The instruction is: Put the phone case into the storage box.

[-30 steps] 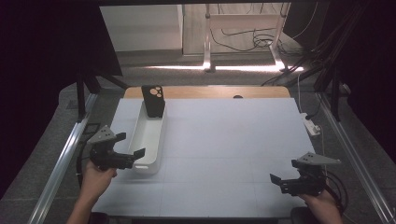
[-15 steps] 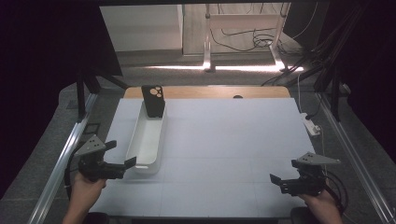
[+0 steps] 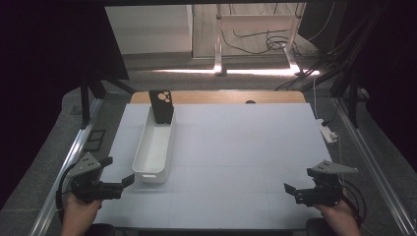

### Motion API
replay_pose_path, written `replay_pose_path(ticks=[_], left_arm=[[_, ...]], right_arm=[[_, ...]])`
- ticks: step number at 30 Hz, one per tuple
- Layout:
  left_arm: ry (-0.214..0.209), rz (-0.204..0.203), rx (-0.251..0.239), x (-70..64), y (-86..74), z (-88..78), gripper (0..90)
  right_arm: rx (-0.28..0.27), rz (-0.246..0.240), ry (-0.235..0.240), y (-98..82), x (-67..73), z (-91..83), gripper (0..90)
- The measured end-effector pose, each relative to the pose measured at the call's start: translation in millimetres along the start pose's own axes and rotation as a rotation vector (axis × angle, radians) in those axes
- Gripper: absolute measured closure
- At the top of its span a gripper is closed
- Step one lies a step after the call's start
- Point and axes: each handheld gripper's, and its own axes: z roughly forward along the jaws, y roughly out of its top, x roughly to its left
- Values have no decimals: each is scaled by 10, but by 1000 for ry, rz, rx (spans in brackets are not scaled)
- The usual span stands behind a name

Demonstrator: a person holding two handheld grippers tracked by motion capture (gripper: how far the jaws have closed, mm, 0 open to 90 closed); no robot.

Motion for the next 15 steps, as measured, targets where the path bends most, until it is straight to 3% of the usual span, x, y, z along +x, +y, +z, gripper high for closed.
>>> replay_pose_path(ticks=[15], left_arm=[[36,-2,31,-39,-169,-46,0]], right_arm=[[-2,1,-1,-1,0,-2,0]])
